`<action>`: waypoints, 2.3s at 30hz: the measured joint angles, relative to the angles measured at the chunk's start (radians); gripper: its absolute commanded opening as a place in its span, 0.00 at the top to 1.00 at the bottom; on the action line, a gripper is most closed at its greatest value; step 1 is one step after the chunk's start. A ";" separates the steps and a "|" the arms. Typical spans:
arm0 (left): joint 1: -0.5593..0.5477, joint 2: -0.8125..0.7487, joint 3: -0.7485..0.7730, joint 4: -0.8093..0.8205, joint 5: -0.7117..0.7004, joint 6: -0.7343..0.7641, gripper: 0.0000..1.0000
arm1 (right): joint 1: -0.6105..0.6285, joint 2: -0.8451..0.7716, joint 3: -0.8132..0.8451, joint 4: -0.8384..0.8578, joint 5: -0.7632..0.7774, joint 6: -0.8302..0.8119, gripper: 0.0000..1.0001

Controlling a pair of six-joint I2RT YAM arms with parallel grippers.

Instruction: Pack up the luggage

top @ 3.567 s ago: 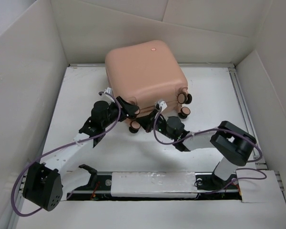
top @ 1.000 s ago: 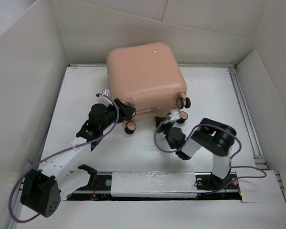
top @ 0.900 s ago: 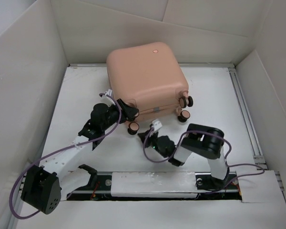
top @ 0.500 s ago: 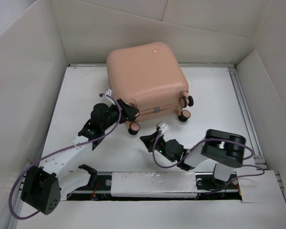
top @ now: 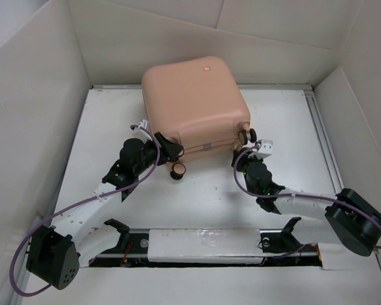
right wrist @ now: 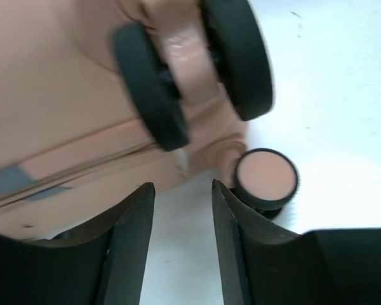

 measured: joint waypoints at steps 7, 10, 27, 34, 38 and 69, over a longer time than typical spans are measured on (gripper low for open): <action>0.000 -0.002 0.000 0.000 0.003 0.001 1.00 | -0.096 0.095 0.047 -0.055 -0.092 -0.058 0.46; 0.000 -0.002 0.000 0.000 0.003 0.002 1.00 | -0.147 0.126 0.074 -0.040 -0.156 -0.082 0.46; 0.001 -0.002 0.000 0.006 0.000 -0.001 1.00 | -0.386 0.258 0.068 0.220 -0.674 -0.144 0.64; 0.001 -0.002 0.000 0.005 0.000 -0.001 1.00 | -0.396 0.277 0.037 0.322 -0.770 -0.154 0.95; 0.001 -0.002 -0.002 0.006 0.000 0.000 1.00 | -0.388 0.277 0.015 0.371 -0.760 -0.152 1.00; 0.003 0.000 -0.006 0.015 0.008 -0.005 1.00 | -0.114 0.121 0.071 0.114 -0.189 -0.154 0.44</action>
